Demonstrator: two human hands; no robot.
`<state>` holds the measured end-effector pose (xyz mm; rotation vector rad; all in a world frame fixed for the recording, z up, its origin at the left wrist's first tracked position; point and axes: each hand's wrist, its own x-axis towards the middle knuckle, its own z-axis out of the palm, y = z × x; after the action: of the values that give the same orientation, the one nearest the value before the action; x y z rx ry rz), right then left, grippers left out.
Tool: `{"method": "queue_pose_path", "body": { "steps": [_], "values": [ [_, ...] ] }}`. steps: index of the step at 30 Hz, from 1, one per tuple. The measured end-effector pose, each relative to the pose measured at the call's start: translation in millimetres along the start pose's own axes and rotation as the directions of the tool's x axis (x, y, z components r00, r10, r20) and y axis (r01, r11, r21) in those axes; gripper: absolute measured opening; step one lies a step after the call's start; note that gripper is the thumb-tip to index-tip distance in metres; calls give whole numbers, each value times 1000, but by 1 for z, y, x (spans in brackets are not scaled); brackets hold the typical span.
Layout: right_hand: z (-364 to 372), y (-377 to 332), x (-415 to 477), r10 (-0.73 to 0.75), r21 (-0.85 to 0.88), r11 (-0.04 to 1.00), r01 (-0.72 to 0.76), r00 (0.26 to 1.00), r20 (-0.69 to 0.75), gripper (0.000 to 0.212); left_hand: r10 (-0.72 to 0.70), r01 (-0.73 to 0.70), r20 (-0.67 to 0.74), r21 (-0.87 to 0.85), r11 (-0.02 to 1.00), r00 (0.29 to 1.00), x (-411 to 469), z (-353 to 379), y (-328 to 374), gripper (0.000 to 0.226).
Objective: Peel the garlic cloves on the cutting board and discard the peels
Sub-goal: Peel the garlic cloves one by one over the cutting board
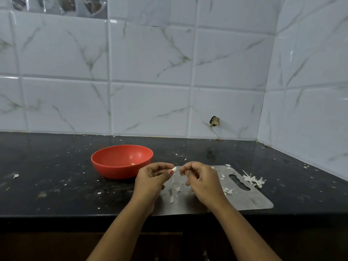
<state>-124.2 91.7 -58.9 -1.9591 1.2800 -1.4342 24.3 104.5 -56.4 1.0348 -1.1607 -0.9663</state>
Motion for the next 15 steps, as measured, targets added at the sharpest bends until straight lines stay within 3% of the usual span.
{"method": "queue_pose_path", "body": {
  "steps": [3,5,10,12,15],
  "values": [
    [0,-2,0,-34,72,997,32,999,28,14,57,-57,-3,52,997,998,-1,1,-2,8],
    [1,-1,0,-55,72,996,51,997,62,16,84,-83,-14,86,993,996,-1,3,-2,8],
    [-1,-1,0,-61,146,988,58,998,19,8,166,-165,19,262,951,986,-2,4,-3,11],
    [-3,-2,-1,-50,200,979,42,998,33,6,220,-223,51,368,902,974,-3,5,-4,12],
    [-4,-3,-2,-32,231,973,21,998,45,6,362,-371,132,564,738,923,-1,8,-6,13]
  ]
}}
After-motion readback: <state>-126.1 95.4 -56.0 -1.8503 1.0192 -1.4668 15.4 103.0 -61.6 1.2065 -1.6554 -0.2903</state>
